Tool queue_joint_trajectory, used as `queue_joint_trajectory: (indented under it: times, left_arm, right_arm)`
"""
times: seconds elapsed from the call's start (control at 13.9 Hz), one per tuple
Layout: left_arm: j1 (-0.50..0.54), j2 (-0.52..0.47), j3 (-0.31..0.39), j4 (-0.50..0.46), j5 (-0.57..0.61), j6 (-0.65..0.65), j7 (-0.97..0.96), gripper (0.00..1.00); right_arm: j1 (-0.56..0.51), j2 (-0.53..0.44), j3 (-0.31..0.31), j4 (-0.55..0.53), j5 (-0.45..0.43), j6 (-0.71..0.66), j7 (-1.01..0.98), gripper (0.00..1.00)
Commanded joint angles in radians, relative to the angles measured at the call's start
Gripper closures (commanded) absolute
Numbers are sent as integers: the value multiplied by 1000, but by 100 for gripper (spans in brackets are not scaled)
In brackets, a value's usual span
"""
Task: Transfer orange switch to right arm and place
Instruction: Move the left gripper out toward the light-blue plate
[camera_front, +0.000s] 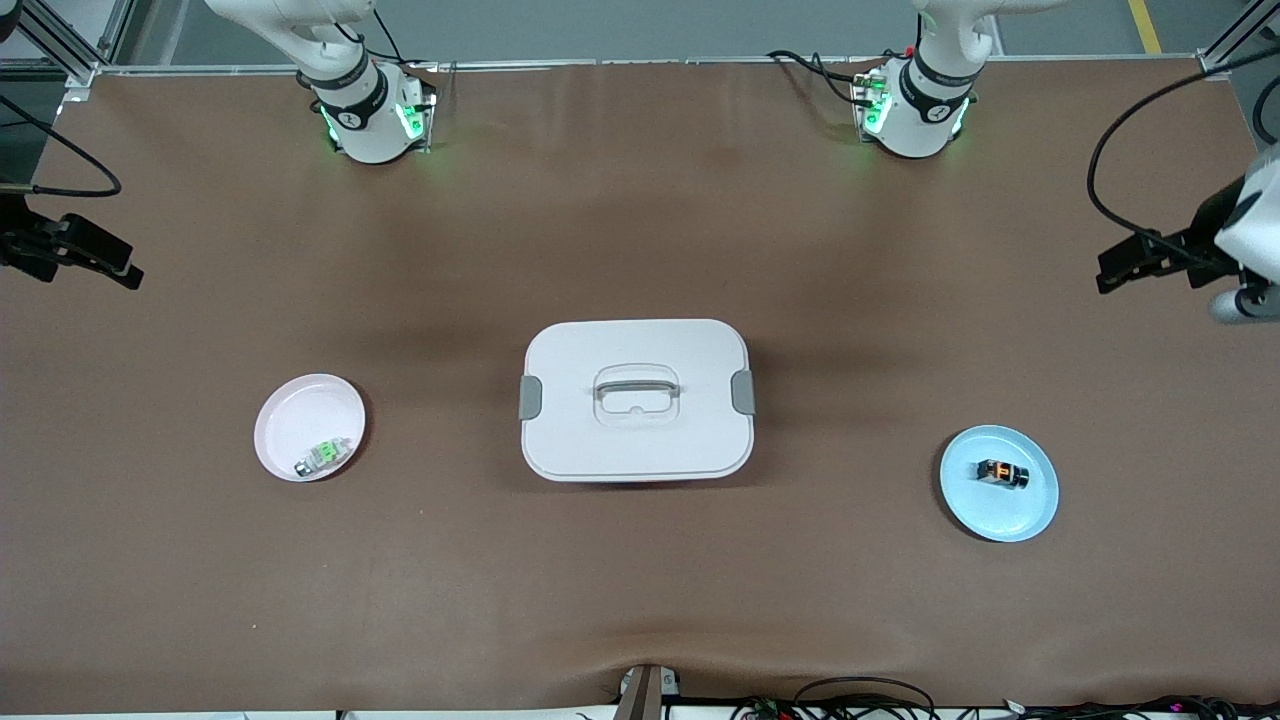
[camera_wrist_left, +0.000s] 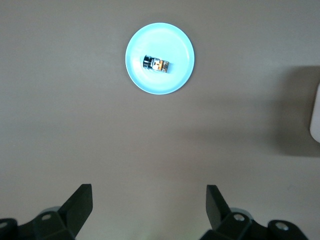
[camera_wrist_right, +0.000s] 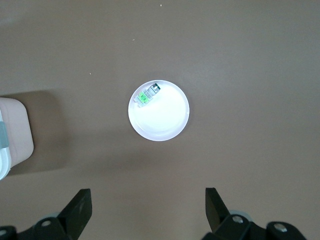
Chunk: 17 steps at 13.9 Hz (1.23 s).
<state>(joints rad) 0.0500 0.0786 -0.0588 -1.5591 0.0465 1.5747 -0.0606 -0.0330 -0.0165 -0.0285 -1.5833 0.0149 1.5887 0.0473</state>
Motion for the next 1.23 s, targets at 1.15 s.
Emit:
queue_joint_trajectory:
  times: [1.15]
  left_arm:
    - [54, 69, 0, -301, -4, 458, 12, 0]
  right_arm:
    - [-2, -20, 4, -18, 2, -3, 3, 0]
